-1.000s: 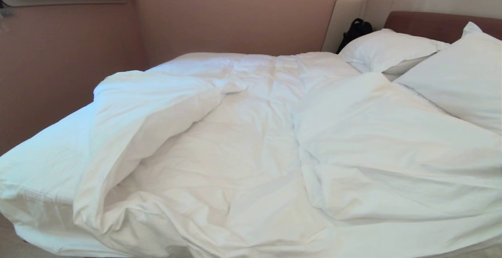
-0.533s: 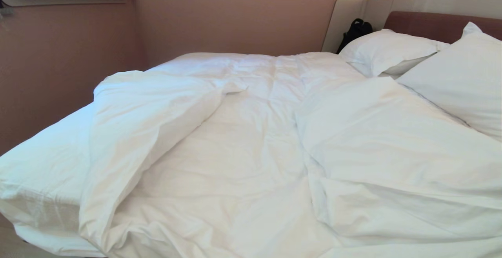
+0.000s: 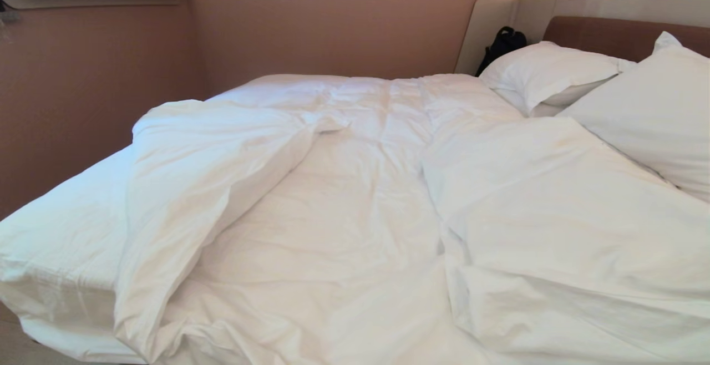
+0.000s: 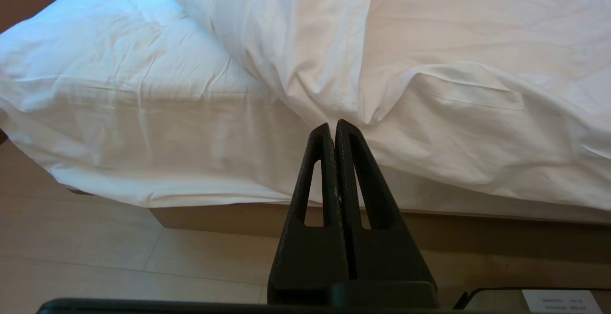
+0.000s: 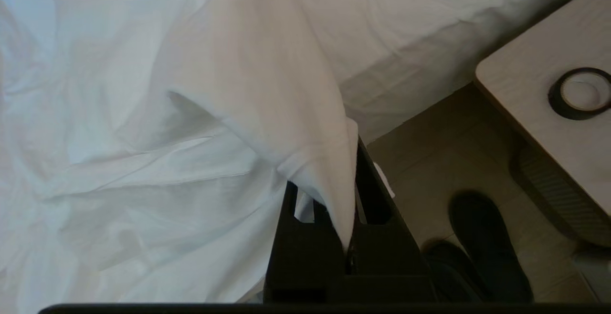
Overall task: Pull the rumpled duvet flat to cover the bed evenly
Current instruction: Flatten the corners of the folded blanket
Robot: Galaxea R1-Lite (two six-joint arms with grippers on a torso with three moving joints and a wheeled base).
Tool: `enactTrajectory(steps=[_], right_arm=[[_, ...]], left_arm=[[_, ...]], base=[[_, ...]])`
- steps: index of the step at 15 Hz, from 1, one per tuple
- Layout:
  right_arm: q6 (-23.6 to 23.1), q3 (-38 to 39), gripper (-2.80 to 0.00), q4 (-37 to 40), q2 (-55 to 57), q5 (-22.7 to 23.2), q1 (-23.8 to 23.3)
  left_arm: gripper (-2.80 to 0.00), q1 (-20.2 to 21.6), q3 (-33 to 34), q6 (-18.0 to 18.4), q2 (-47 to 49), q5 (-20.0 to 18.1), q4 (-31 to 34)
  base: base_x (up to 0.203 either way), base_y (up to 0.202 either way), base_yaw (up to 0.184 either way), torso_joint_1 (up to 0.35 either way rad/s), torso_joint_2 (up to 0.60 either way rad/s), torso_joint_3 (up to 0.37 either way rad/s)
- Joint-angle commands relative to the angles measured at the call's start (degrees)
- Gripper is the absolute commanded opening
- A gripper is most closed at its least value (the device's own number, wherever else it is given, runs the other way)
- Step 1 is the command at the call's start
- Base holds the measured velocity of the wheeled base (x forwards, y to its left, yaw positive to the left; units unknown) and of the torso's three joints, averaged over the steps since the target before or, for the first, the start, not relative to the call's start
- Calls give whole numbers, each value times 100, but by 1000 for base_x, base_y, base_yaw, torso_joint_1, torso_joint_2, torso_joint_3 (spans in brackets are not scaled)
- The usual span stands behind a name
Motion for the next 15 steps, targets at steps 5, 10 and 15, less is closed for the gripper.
enactTrajectory(steps=[5, 10, 15], right_arm=[[178, 385, -280, 13, -458, -491, 5], [158, 609, -280, 39, -914, -494, 7], [147, 717, -280, 47, -1098, -511, 7]], left_arm=[[-280, 3, -1, -1, 6, 0, 5], [-280, 3, -1, -1, 6, 0, 5], [-280, 3, -1, -1, 6, 0, 5]], base=[[0, 0, 0, 0, 0, 0], [0, 0, 0, 0, 0, 0], [0, 0, 0, 0, 0, 0]])
